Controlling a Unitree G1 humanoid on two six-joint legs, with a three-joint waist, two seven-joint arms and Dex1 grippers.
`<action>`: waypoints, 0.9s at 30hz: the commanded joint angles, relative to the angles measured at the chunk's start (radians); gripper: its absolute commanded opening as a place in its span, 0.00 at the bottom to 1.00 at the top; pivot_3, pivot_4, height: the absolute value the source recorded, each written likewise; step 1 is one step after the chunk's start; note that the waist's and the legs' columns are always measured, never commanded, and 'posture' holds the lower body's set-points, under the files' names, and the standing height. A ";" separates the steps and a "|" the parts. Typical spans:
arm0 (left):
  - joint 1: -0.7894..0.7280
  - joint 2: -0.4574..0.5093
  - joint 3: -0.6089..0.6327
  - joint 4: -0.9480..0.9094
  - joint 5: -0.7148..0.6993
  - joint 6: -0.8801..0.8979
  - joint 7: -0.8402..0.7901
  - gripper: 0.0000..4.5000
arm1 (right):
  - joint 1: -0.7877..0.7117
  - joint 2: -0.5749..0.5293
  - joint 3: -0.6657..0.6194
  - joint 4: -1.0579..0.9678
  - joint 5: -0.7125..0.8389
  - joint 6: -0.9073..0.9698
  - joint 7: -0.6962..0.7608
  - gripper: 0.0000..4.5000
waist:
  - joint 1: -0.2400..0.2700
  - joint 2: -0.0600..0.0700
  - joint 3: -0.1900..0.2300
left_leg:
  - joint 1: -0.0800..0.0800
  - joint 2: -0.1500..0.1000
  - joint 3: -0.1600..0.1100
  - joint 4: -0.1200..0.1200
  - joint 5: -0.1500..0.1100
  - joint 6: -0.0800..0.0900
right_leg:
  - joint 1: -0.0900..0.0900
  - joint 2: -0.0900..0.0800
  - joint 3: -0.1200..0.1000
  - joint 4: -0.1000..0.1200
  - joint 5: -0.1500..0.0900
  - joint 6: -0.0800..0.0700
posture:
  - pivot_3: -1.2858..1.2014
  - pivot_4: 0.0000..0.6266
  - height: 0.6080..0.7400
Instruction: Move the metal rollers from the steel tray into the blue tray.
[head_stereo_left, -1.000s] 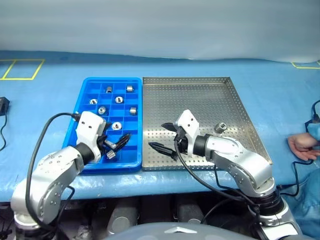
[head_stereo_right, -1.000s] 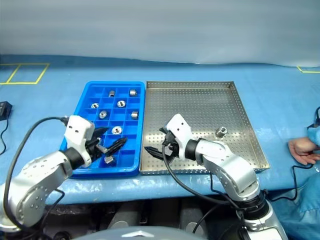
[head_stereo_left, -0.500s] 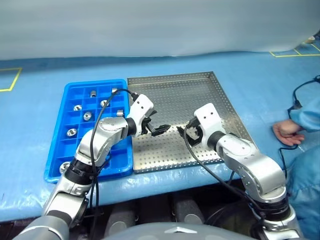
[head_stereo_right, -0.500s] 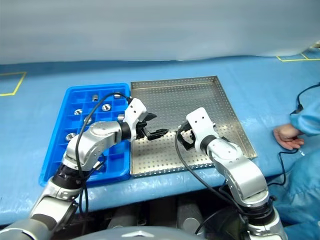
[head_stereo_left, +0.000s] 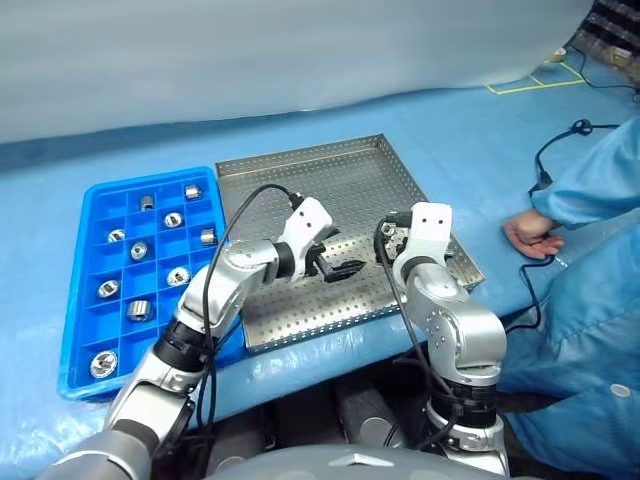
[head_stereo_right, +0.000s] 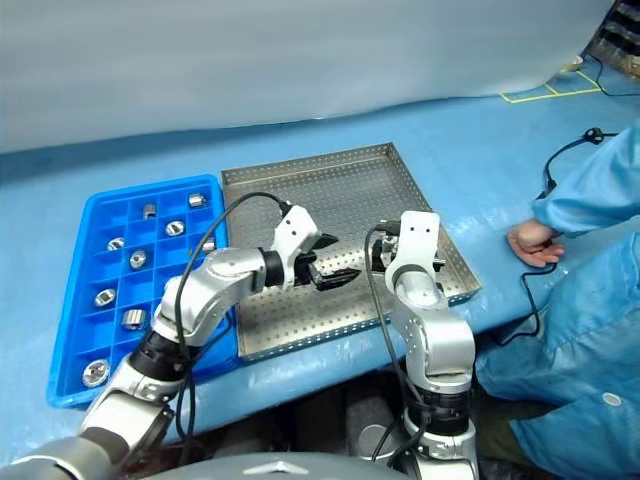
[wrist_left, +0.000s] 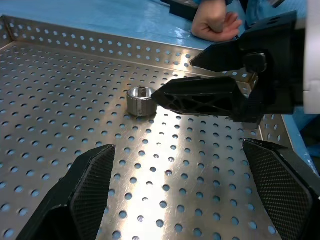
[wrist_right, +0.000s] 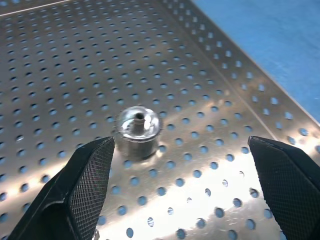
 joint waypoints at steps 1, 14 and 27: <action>-0.010 -0.021 0.015 -0.042 0.000 -0.016 0.015 0.99 | -0.037 0.073 -0.057 0.072 0.037 -0.093 -0.007 1.00 | -0.021 0.001 0.001 | 0.000 0.000 0.000 0.000 0.000 0.000 | 0.000 0.001 0.000 0.000 0.000 0.000 | 0.36 0.24 1.00; 0.107 0.010 0.077 -0.154 -0.008 0.040 0.099 0.99 | -0.164 0.033 -0.059 0.346 0.049 -0.226 0.076 1.00 | -0.020 0.003 0.001 | 0.002 0.002 0.000 -0.001 0.000 0.000 | 0.001 0.005 0.006 0.001 0.001 0.001 | 0.42 0.24 1.00; 0.181 0.023 0.113 -0.241 -0.016 0.091 0.151 0.99 | -0.230 0.038 -0.052 0.425 0.017 -0.360 0.047 1.00 | 0.083 0.004 0.001 | 0.001 0.002 0.000 -0.001 0.000 -0.001 | 0.000 0.005 0.006 0.000 0.001 0.001 | 0.45 0.24 1.00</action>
